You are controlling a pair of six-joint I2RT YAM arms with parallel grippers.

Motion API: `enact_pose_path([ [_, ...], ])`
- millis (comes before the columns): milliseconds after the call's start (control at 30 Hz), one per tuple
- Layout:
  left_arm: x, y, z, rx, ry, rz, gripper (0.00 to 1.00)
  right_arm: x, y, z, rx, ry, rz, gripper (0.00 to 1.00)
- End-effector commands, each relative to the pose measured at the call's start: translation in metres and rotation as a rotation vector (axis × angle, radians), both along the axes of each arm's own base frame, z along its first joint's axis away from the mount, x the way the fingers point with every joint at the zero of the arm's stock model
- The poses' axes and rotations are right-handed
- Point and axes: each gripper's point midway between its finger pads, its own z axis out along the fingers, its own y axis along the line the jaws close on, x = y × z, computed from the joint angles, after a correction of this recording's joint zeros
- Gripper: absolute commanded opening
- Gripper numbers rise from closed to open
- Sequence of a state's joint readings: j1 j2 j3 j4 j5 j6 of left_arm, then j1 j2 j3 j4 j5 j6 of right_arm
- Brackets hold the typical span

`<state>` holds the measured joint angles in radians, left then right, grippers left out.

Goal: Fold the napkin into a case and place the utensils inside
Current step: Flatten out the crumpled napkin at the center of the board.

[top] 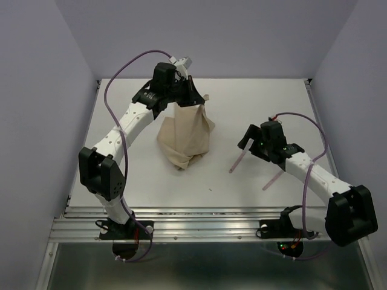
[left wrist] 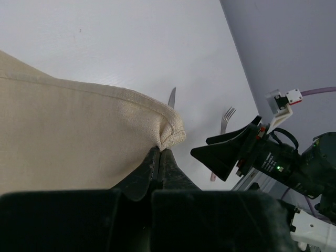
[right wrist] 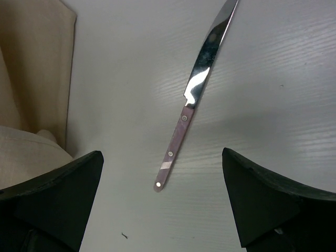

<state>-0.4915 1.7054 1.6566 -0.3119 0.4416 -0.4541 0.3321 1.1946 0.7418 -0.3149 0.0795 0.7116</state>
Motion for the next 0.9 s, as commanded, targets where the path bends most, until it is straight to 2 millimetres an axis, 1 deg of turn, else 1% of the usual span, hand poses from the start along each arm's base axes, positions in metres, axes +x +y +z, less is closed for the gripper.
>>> enact_pose_path([
  [0,-0.013,0.019,0.057,-0.069,-0.093,0.002,0.0,0.014,0.044,0.021,0.074,-0.077,0.127,1.0],
  [33,-0.013,0.027,0.059,-0.064,-0.097,0.02,0.0,0.016,0.05,0.023,0.078,-0.085,0.141,1.0],
  [67,-0.018,0.037,0.062,-0.054,-0.113,0.035,0.0,0.019,0.056,0.026,0.084,-0.093,0.152,1.0],
  [100,-0.018,0.051,0.063,-0.041,-0.118,0.066,0.0,0.017,0.066,0.025,0.105,-0.081,0.178,1.0],
  [133,-0.02,0.06,0.061,-0.03,-0.12,0.084,0.0,0.016,0.077,0.018,0.107,-0.063,0.203,1.0],
  [167,-0.023,0.069,0.06,-0.017,-0.124,0.1,0.0,0.016,0.083,0.013,0.103,-0.048,0.208,1.0],
  [200,-0.027,0.089,0.054,0.017,-0.127,0.148,0.0,0.026,0.085,0.019,0.079,-0.065,0.173,1.0],
  [233,-0.029,0.1,0.05,0.037,-0.127,0.171,0.0,0.024,0.089,0.001,0.032,-0.01,0.173,1.0],
  [267,-0.036,0.112,0.043,0.053,-0.118,0.195,0.0,0.019,0.103,-0.002,-0.002,-0.001,0.208,1.0],
  [300,-0.035,0.13,0.036,0.077,-0.109,0.233,0.0,0.028,0.11,0.007,-0.034,-0.017,0.199,1.0],
  [333,-0.038,0.14,0.03,0.089,-0.098,0.252,0.0,0.029,0.12,0.005,-0.046,-0.013,0.218,1.0],
  [367,-0.044,0.15,0.021,0.103,-0.085,0.271,0.0,0.026,0.133,-0.008,-0.065,0.014,0.252,1.0],
  [400,-0.042,0.168,0.013,0.136,-0.08,0.32,0.0,0.031,0.144,-0.003,-0.05,0.002,0.265,1.0],
  [433,-0.043,0.177,0.004,0.162,-0.07,0.344,0.0,0.031,0.152,-0.005,-0.042,0.006,0.28,1.0],
  [467,-0.047,0.187,-0.01,0.191,-0.045,0.368,0.0,0.033,0.156,-0.015,-0.037,0.025,0.283,1.0],
  [533,-0.052,0.204,-0.026,0.23,-0.003,0.409,0.0,0.031,0.175,-0.014,-0.001,0.024,0.324,1.0],
  [567,-0.052,0.215,-0.031,0.233,0.009,0.443,0.0,0.034,0.181,-0.014,0.018,0.015,0.33,1.0],
  [600,-0.056,0.22,-0.035,0.228,0.009,0.457,0.0,0.035,0.184,-0.016,0.03,0.02,0.328,1.0],
  [633,-0.057,0.222,-0.037,0.222,0.008,0.466,0.0,0.034,0.189,-0.025,0.022,0.035,0.333,1.0],
  [667,-0.058,0.223,-0.037,0.219,0.004,0.474,0.0,0.036,0.195,-0.024,0.014,0.032,0.336,1.0],
  [700,-0.058,0.225,-0.037,0.213,0.006,0.491,0.0,0.033,0.198,-0.037,-0.016,0.057,0.344,0.99],
  [733,-0.057,0.226,-0.036,0.212,0.008,0.495,0.0,0.035,0.2,-0.04,-0.02,0.06,0.344,0.99],
  [767,-0.056,0.226,-0.036,0.213,0.011,0.498,0.0,0.035,0.208,-0.037,-0.016,0.055,0.358,0.98],
  [833,-0.054,0.229,-0.032,0.211,0.005,0.514,0.0,0.034,0.216,-0.041,-0.008,0.056,0.379,0.96],
  [867,-0.052,0.229,-0.029,0.209,0.002,0.517,0.0,0.034,0.221,-0.039,0.013,0.054,0.395,0.95],
])
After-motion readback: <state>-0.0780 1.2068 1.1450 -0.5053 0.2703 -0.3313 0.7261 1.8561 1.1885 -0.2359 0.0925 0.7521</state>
